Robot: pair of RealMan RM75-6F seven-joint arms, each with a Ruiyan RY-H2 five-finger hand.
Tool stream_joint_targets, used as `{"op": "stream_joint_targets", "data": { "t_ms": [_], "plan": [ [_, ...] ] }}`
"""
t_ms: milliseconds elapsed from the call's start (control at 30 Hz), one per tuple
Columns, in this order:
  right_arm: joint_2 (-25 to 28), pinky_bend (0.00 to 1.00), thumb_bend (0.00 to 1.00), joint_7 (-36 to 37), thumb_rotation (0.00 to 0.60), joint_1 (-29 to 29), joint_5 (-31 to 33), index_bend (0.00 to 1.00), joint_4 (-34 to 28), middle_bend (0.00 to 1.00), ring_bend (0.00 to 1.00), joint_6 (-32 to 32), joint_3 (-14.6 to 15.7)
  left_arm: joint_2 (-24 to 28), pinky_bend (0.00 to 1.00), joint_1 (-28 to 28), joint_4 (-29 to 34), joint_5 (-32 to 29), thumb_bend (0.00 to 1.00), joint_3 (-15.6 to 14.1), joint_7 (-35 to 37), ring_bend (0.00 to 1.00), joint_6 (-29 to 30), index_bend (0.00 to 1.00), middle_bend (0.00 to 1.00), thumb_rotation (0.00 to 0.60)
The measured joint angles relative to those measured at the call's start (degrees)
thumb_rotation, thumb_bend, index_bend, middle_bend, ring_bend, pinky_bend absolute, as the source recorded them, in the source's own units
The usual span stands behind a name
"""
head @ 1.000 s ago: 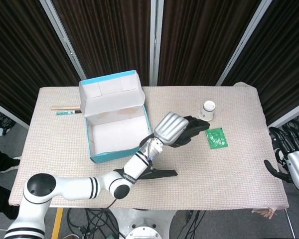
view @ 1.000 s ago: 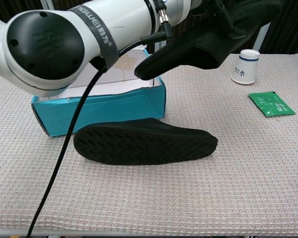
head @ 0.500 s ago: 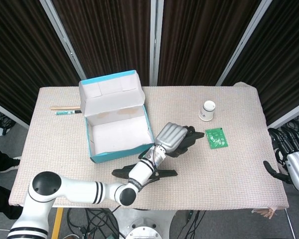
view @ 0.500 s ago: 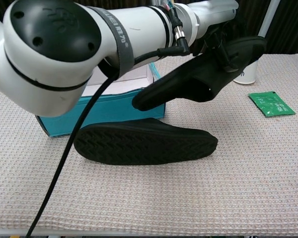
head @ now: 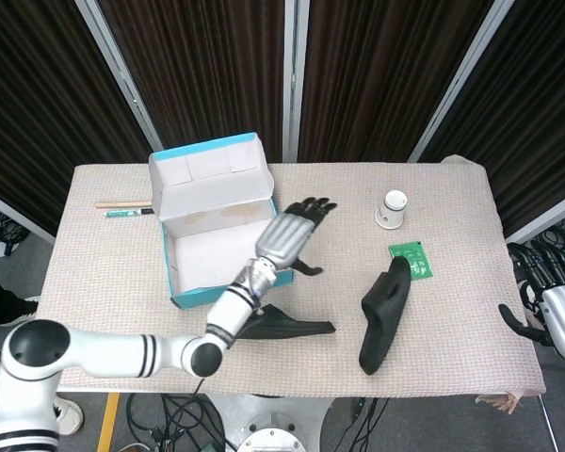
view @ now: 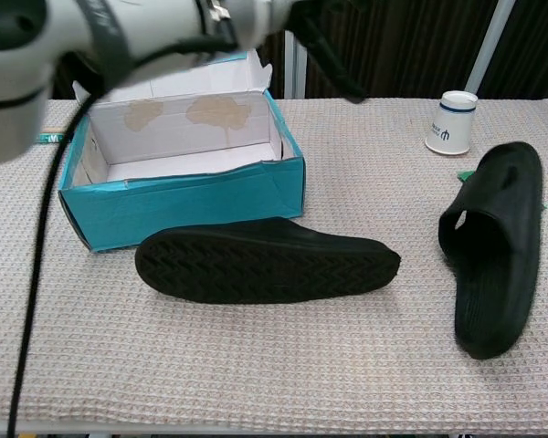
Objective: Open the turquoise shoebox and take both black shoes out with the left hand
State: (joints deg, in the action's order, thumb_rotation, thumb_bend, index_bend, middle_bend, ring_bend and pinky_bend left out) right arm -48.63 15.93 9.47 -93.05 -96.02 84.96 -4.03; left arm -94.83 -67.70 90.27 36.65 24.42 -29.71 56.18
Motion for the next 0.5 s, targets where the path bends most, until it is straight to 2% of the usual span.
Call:
{"op": "stream_joint_targets", "data": {
  "t_ms": [100, 233, 500],
  "plan": [
    [-0.63, 0.03, 0.24, 0.84, 0.600, 0.48, 0.33, 0.00, 1.04, 0.10, 0.00, -1.08, 0.09, 5.82, 0.13, 6.32, 2.44, 3.73, 0.11, -1.53, 3.53, 0.00, 3.57, 0.08, 0.06, 0.600],
    [-1.83, 0.03, 0.24, 1.84, 0.600, 1.31, 0.71, 0.02, 2.45, 0.10, 0.00, -2.59, 0.12, 13.63, 0.15, 16.43, 3.41, 8.81, 0.11, -4.97, 10.06, 0.00, 8.63, 0.11, 0.08, 0.600],
    [-4.38, 0.03, 0.24, 2.18, 0.600, 3.05, 0.71, 0.02, 4.80, 0.11, 0.00, -4.95, 0.22, 24.31, 0.16, 34.16, -0.12, 17.11, 0.11, -13.48, 23.39, 0.00, 16.62, 0.13, 0.09, 0.600]
  ]
}}
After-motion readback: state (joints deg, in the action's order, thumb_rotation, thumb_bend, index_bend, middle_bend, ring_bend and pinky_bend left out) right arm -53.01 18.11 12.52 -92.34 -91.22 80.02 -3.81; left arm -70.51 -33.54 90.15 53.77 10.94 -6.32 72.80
